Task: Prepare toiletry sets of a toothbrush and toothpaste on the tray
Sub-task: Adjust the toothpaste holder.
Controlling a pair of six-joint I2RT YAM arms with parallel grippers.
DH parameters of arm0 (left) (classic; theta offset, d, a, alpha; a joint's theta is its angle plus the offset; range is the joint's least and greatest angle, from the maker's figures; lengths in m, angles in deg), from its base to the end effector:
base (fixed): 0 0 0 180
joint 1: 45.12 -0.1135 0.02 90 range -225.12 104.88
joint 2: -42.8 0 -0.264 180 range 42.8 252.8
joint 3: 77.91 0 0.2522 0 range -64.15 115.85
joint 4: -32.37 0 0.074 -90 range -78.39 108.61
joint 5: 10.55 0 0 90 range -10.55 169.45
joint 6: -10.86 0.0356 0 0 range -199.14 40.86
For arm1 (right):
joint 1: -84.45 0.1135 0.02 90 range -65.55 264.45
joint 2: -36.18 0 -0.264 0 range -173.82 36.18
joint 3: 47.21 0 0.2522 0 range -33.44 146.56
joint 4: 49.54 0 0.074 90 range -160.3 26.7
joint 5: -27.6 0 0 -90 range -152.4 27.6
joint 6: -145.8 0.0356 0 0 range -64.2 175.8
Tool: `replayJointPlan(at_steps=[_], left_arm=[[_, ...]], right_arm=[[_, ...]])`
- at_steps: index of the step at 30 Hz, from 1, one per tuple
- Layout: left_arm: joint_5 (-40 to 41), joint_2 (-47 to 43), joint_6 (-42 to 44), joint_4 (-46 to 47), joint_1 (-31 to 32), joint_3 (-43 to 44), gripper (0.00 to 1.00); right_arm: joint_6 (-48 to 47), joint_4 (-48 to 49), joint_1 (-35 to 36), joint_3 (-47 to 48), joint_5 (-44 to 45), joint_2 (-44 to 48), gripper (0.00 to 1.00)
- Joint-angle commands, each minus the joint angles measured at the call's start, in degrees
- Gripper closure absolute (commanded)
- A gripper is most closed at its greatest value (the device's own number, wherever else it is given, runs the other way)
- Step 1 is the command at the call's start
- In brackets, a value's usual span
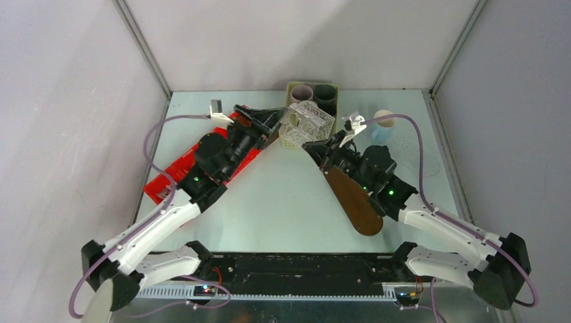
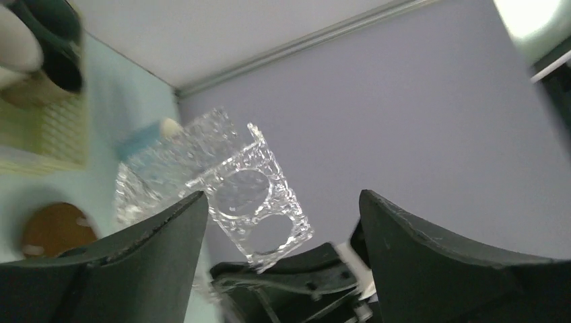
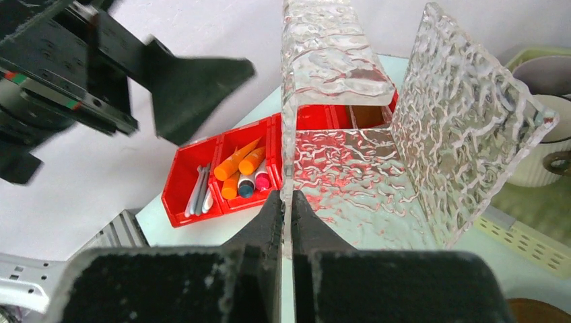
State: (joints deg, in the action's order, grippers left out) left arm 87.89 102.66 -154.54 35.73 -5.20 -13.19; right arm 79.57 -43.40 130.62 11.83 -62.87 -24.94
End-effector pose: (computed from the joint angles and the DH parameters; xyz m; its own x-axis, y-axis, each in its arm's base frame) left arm 0.1927 -0.1544 0.3788 -0.4788 -0.8475 -0.2292 0.2380 0.1259 -0.9631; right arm 0.1756 0.1833 0.3433 -0.2482 0.3235 -0.9131 -0.6851 0.6078 0.4015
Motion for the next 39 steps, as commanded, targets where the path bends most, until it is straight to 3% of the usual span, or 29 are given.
replayJointPlan(at_steps=[1, 4, 10, 15, 21, 26, 39], left_arm=[[-0.1, -5.1, 25.5, -14.7, -0.6, 8.0, 0.13], [-1.2, -5.5, 46.6, -25.2, -0.6, 14.5, 0.13], [-6.9, -0.9, 76.5, -43.5, -0.2, 26.3, 0.12], [-7.3, 4.6, 93.1, -52.8, 2.9, 32.2, 0.16], [-4.8, 5.8, 110.1, -53.2, 10.1, 31.4, 0.16], [-2.9, 5.1, 115.0, -49.0, 14.2, 27.4, 0.2], [-3.8, 5.5, 115.7, -41.6, 14.9, 24.6, 0.38]], right_arm=[[-2.3, -3.4, -3.2, 0.6, -7.5, 4.9, 1.0], [-3.7, -8.6, -5.4, 1.0, -11.3, 7.2, 1.0], [-8.6, -20.4, -7.0, 5.3, -17.2, 9.4, 1.0], [-10.9, -27.3, -7.1, 8.9, -20.8, 9.0, 1.0], [-12.1, -31.8, -7.1, 11.0, -22.4, 8.6, 1.0], [-12.8, -32.8, -7.1, 11.4, -22.8, 8.6, 1.0], [-12.8, -33.1, -7.0, 11.4, -24.2, 8.7, 1.0]])
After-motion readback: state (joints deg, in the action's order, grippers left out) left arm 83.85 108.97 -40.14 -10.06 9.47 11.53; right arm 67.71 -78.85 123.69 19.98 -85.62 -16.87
